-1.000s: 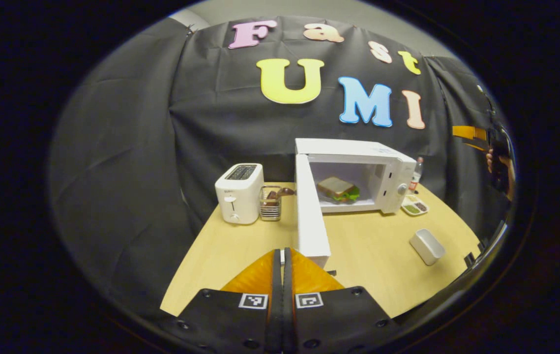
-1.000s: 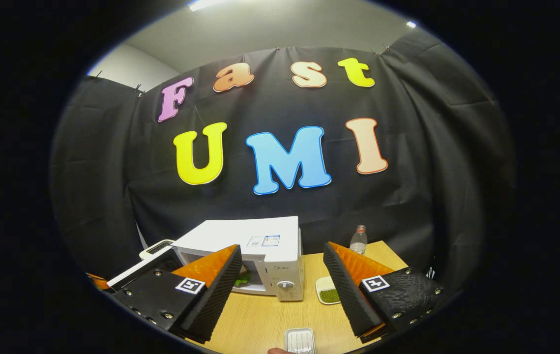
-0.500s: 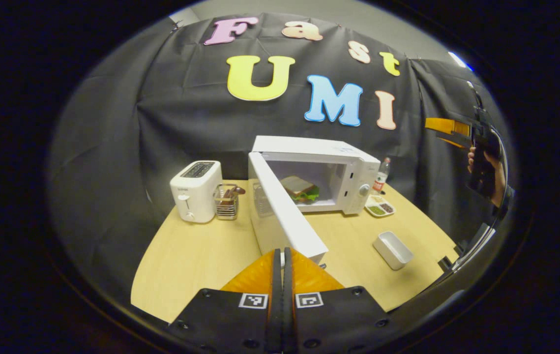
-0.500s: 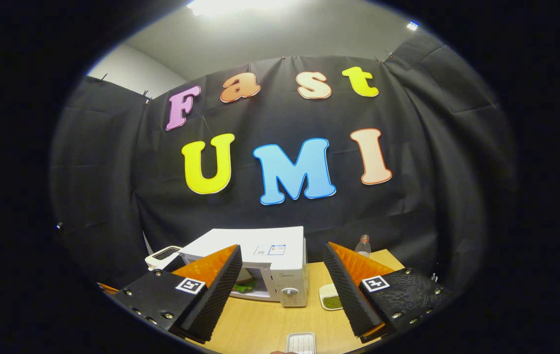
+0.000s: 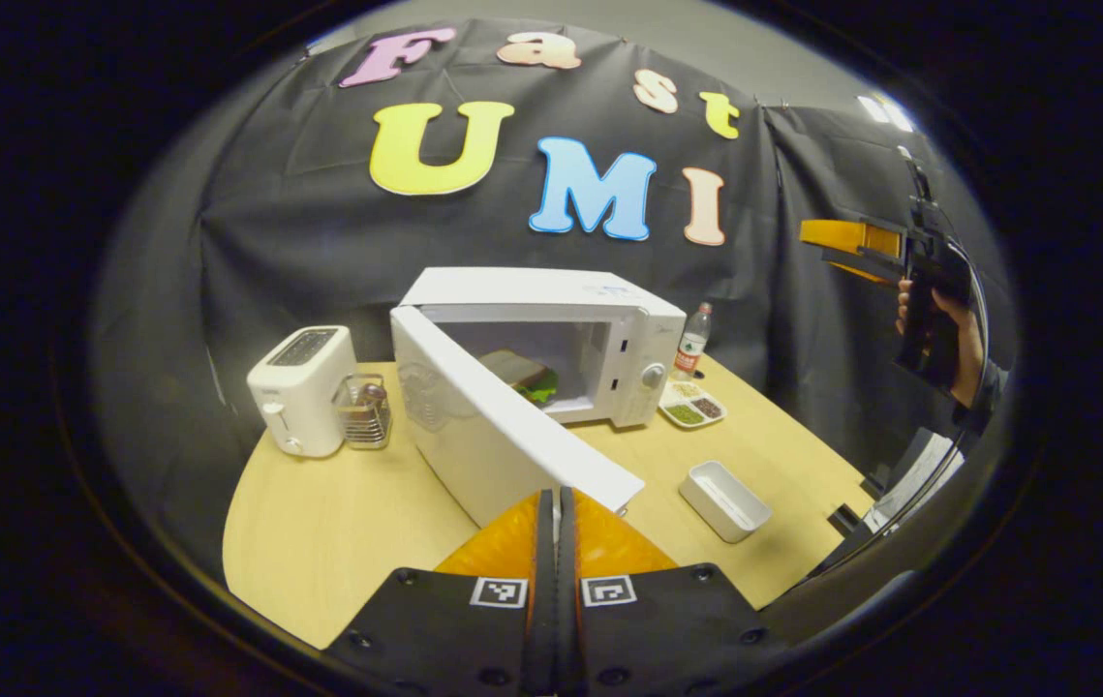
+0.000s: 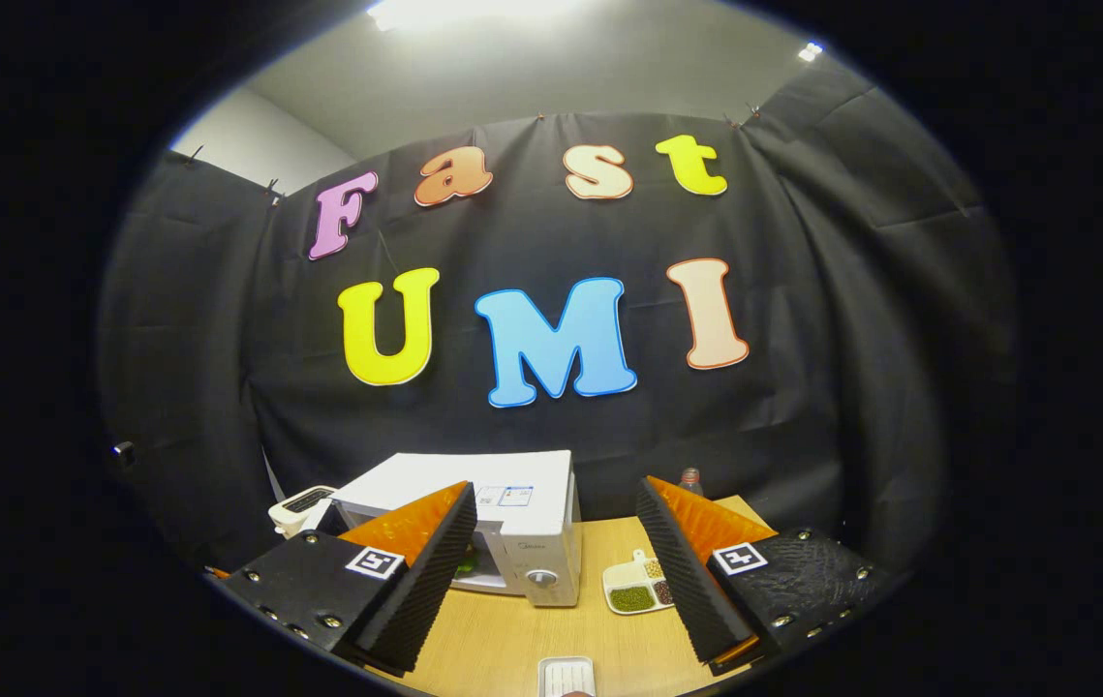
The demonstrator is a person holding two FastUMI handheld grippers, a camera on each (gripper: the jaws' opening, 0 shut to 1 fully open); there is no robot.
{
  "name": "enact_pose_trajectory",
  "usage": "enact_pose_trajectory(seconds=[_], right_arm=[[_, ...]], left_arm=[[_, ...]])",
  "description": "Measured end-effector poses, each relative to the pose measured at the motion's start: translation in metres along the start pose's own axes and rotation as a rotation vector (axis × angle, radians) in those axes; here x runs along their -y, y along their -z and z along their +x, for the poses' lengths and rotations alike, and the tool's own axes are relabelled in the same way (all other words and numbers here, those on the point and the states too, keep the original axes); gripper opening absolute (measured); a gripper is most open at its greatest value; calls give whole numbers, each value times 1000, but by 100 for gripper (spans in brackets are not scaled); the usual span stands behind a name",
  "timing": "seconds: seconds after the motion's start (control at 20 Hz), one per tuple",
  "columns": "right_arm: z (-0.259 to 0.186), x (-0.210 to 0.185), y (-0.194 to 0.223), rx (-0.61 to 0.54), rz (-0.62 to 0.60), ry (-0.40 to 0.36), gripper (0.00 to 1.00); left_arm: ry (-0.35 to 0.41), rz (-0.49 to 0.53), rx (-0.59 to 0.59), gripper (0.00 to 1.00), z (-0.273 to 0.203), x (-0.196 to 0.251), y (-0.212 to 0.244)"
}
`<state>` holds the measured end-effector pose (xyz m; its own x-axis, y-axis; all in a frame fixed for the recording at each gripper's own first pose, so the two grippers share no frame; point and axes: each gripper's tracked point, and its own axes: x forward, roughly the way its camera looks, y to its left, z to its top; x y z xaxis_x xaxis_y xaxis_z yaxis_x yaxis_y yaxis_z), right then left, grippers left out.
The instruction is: Open the microwave oven with the left hand, put the food in, and close the microwave oven.
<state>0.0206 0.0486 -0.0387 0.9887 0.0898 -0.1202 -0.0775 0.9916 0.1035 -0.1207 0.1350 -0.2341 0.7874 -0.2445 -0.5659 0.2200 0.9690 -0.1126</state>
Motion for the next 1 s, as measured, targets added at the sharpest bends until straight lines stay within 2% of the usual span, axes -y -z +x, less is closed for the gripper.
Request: enact_pose_trajectory(seconds=[0.15, 0.55, 0.85, 1.0], right_arm=[[-1, 5, 0, -1, -3, 0, 100], [-5, 18, 9, -6, -4, 22, 100], [-6, 37, 12, -5, -2, 64, 100], [-9, 48, 13, -4, 2, 95, 100]], left_arm=[[26, -22, 11, 8, 24, 15, -8], [67, 1, 20, 8, 86, 36, -33], [121, 27, 23, 6, 131, 60, -51], [122, 50, 24, 8, 151, 66, -59]])
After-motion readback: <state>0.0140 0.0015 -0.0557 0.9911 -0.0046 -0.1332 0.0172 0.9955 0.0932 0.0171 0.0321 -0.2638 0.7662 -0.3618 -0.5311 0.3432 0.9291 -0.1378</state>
